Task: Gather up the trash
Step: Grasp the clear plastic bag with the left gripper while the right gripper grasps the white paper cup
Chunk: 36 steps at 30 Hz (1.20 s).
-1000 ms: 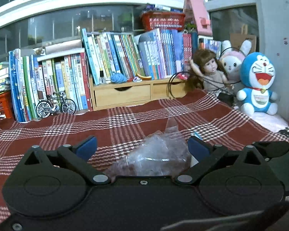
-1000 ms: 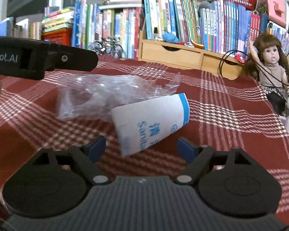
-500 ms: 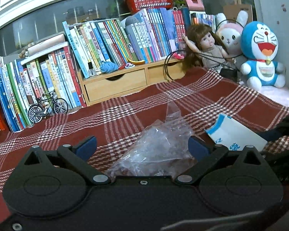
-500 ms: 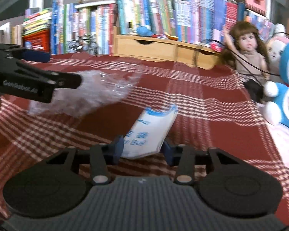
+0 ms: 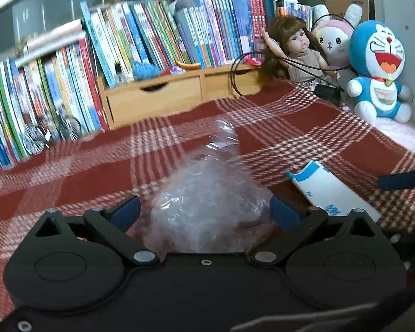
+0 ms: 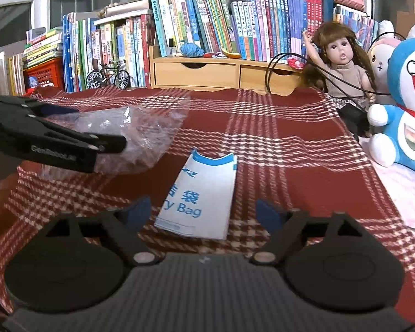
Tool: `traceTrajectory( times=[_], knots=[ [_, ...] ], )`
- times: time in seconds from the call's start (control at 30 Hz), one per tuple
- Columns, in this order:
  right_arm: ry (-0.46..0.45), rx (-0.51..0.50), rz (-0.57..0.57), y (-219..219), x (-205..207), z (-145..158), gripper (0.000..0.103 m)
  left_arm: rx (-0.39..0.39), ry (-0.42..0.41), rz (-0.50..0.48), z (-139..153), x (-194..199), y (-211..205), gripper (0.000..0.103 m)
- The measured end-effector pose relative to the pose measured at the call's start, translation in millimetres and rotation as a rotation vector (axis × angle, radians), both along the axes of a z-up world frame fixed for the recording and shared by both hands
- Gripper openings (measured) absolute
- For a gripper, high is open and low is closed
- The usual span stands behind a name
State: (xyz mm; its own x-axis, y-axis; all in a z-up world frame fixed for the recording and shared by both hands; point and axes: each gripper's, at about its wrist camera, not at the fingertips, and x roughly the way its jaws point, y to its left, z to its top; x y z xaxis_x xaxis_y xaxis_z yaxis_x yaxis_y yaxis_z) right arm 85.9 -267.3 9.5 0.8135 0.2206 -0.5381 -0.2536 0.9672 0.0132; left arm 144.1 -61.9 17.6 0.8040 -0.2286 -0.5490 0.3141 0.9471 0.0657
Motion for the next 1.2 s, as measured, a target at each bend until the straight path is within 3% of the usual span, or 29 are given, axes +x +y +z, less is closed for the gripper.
traceTrajectory(
  times=[0.2,0.4,0.47,0.57,0.6,0.7,0.83,0.9,0.97,1.0,1.2],
  knots=[
    [0.011,0.004,-0.011,11.8,11.4,-5.9,0.101,-0.065,0.006,0.041,6.2,-3.1,12.1,0.076],
    [0.030,-0.002,-0.042,17.1,24.0,-11.0,0.101,-0.096,-0.046,0.092,20.6,-16.7,33.2,0.074],
    [0.044,0.007,-0.039,17.0,26.4,-12.1,0.097,-0.133,-0.049,0.104,25.5,-20.2,42.3,0.074],
    [0.055,0.019,-0.035,16.5,26.5,-13.1,0.080,-0.214,-0.046,0.119,33.1,-24.9,58.7,0.074],
    [0.050,0.021,-0.038,16.4,25.2,-12.6,0.069,-0.243,-0.041,0.126,35.2,-26.4,64.3,0.074],
    [0.033,0.045,-0.043,13.6,21.3,-9.2,0.060,-0.316,-0.030,0.152,39.9,-31.6,79.9,0.074],
    [0.002,0.059,-0.041,10.9,13.6,-2.6,0.050,-0.297,-0.044,0.191,43.8,-44.8,85.5,0.074],
    [0.001,0.068,-0.029,9.2,9.9,-0.3,0.050,-0.279,-0.055,0.194,43.5,-55.0,84.0,0.076],
    [0.002,0.066,-0.026,8.7,7.8,0.4,0.060,-0.274,-0.055,0.188,41.7,-63.1,82.6,0.081],
    [-0.002,0.068,-0.034,8.1,7.6,0.5,0.070,-0.267,-0.053,0.184,39.8,-67.1,81.2,0.083],
    [0.045,0.094,-0.102,5.6,23.9,-1.2,0.090,-0.165,-0.057,0.182,29.5,-75.2,72.5,0.098]
  ],
)
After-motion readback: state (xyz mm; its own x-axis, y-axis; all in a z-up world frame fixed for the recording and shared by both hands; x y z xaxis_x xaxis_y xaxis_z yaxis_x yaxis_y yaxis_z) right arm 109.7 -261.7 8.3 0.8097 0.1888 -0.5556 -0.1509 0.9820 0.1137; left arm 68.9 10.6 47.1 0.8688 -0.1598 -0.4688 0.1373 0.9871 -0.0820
